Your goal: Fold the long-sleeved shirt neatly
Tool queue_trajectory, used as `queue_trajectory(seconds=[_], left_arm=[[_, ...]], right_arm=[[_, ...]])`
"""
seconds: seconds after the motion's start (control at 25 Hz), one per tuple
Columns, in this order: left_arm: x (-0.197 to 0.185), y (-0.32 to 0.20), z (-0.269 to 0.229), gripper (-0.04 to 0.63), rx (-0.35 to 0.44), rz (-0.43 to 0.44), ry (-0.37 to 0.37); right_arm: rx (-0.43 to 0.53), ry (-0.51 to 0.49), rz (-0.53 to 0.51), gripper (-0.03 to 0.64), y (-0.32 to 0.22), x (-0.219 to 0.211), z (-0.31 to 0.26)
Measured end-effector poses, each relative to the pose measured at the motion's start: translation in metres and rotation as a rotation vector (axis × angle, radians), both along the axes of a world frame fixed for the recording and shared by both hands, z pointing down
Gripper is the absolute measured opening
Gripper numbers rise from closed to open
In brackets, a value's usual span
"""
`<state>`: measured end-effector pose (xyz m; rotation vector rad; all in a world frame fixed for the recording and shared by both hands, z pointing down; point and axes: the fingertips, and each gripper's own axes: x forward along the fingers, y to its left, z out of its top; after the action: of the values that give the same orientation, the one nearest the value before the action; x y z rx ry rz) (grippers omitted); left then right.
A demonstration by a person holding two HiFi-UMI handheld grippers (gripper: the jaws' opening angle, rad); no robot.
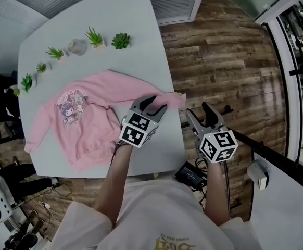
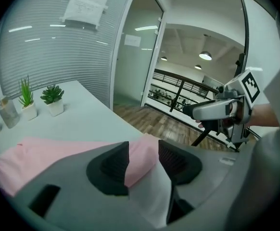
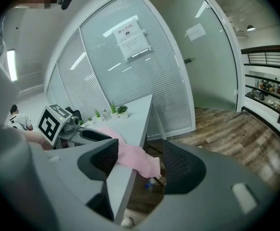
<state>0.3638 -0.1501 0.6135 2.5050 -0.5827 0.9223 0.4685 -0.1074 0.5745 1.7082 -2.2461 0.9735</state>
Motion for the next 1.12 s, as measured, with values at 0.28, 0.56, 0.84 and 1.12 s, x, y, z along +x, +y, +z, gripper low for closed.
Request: queue_trajectory(seconds=[0.28, 0.56, 0.84, 1.12], left_arm=[[0.015, -0.005, 0.012, 0.187, 0.017, 0.092, -0.081], [0.031, -0.011, 0.022, 0.160, 0.034, 0.184, -0.147], [0.032, -0.004, 0.033, 0.143, 0.010, 0.222, -0.209], [0.025, -0.006, 0.041, 0.041, 0.049, 0.218, -0.251]], right_arm=[[-0.034, -0.018, 0.000, 0.288, 0.005, -0.001, 0.013], [-0.042, -0.019, 0.007, 0.285, 0.007, 0.005, 0.017], [-0.054, -0.027, 0.010, 0.279, 0.011, 0.009, 0.019], [-0.063, -0.019, 0.003, 0.272, 0.010, 0.006, 0.017]])
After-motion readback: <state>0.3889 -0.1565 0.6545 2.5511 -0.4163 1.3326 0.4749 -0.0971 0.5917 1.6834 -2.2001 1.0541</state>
